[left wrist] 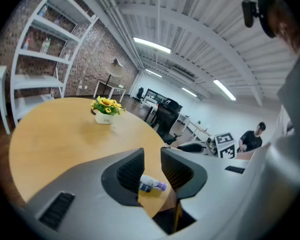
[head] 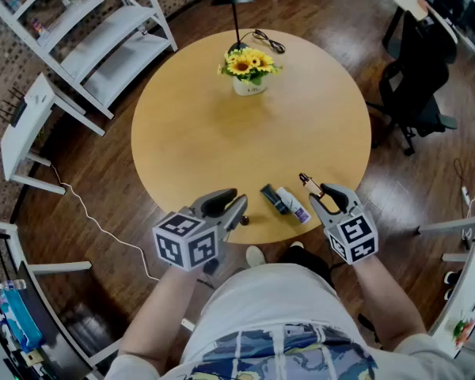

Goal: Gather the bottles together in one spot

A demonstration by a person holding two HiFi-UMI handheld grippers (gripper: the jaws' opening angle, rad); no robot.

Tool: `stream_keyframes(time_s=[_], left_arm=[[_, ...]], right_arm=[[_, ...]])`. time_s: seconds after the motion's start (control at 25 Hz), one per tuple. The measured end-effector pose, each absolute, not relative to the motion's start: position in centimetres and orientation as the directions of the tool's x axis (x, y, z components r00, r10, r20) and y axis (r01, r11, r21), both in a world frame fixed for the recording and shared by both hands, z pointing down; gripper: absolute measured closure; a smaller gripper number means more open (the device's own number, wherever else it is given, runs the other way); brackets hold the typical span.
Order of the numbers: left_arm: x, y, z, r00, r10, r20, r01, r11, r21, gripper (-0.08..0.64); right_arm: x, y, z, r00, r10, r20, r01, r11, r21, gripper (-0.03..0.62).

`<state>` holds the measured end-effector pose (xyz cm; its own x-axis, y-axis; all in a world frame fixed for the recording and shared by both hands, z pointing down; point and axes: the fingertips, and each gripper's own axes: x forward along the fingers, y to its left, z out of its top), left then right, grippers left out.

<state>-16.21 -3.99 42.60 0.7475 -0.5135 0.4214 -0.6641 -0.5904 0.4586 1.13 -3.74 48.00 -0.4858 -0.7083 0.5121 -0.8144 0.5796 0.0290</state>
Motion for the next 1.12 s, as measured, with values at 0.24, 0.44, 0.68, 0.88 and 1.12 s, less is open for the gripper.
stream_keyframes(time_s=[0.24,0.44,0.68,0.88,1.12], left_arm=[[-8.8,-6.5,39.9,0.921,-0.346,0.177,-0.327,-0.444,0.834,0.428],[-5.8,-8.5,38.3,0.953,-0.299,0.051,-0.153,-0.329,0.932,0.426],[-3.0,-10.8,38.9,0.950,-0.307,0.054,-0.144,-0.281,0.949,0.469],[-1.6,-13.5,39.2,0.920,-0.358,0.160,-0.294,-0.361,0.885,0.483],[-1.3,-20.4,41.7,0.755,-0.544,0.365,-0.635,-0.468,0.615,0.483]], right_arm=[[-3.8,-2.3,38.2,-0.588,-0.758,0.283,-0.763,0.636,0.119,0.433],[-3.7,-2.8,36.6,-0.616,-0.755,0.225,-0.737,0.653,0.174,0.433],[-1.4,-5.1,37.6,-0.657,-0.722,0.216,-0.693,0.691,0.203,0.433],[0.6,-8.1,40.0,-0.701,-0.658,0.276,-0.651,0.748,0.131,0.428],[6.5,-12.2,42.1,-0.707,-0.641,0.300,-0.658,0.751,0.055,0.422]])
